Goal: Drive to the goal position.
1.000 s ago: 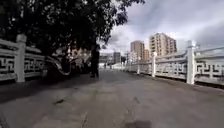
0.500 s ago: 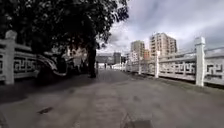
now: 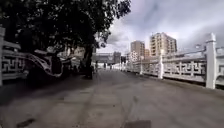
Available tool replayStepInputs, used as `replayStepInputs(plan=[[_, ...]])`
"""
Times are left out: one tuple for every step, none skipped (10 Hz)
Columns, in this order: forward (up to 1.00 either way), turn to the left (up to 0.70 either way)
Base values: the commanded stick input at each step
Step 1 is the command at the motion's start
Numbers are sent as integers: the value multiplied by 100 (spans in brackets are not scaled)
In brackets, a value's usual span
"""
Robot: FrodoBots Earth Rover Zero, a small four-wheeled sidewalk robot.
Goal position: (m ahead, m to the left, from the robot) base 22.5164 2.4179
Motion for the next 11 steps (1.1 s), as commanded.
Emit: replayStepInputs(plan=[[70, 0], [70, 0], [70, 0], [70, 0], [70, 0], [70, 0], [70, 0], [70, 0], [70, 0], [70, 0], [70, 0]])
